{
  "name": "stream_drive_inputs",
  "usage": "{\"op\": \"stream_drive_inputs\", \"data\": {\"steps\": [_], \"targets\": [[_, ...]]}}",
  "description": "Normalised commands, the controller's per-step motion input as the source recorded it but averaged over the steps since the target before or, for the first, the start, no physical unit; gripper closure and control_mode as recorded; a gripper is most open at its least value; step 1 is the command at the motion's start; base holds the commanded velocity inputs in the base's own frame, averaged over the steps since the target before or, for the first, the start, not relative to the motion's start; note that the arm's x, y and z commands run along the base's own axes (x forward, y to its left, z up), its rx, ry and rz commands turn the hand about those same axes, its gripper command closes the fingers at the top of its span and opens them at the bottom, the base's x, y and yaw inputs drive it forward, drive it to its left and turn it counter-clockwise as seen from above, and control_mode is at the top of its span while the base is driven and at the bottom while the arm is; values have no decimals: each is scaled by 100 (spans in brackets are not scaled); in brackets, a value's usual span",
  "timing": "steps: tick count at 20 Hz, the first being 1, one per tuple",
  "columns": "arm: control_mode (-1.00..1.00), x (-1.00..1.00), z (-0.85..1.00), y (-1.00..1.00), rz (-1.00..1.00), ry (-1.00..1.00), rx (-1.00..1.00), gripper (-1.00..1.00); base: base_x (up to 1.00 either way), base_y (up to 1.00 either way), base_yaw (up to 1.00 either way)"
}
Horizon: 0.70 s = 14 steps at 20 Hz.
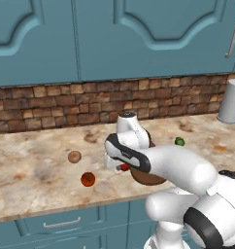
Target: Place the avocado, onion, tomato, and bell pepper on the cutting board.
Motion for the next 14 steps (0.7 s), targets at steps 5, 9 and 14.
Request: {"op": "stream_drive_inputs", "data": {"steps": [5,9,14], "targets": [[-100,0,59,-58,-11,0,-4,100,0,0,0],[-100,7,26,-36,-9,0,-2,100,0,0,0],[-100,47,0,-20,-1,0,0,100,0,0,0]]}}
